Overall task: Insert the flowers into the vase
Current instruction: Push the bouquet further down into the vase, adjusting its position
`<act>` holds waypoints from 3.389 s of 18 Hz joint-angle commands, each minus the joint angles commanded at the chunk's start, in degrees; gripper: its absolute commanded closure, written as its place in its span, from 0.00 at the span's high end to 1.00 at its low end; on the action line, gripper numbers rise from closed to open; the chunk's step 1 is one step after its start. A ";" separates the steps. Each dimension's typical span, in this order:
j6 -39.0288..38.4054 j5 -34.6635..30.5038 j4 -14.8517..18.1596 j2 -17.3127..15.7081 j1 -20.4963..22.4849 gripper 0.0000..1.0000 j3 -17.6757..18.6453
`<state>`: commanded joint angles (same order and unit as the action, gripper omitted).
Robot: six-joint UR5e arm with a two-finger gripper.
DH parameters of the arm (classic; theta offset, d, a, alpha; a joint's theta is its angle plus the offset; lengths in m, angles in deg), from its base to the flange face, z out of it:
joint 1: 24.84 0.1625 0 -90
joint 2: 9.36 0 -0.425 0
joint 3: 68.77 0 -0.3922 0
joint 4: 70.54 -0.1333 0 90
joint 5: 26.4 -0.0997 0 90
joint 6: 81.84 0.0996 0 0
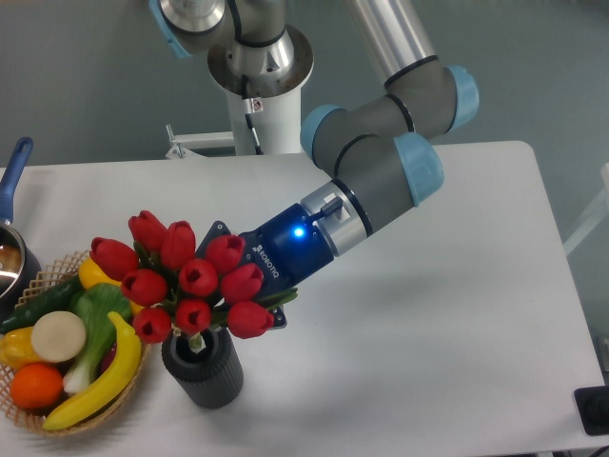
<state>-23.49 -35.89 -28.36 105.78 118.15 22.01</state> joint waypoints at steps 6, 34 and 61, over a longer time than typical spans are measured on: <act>2.28 0.00 0.00 0.17 0.00 0.37 2.37; 11.78 -1.76 -0.09 3.51 0.00 0.37 7.91; 14.77 -2.64 -0.18 4.39 -0.09 0.80 8.70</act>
<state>-8.72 -38.53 -28.53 110.17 118.07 30.72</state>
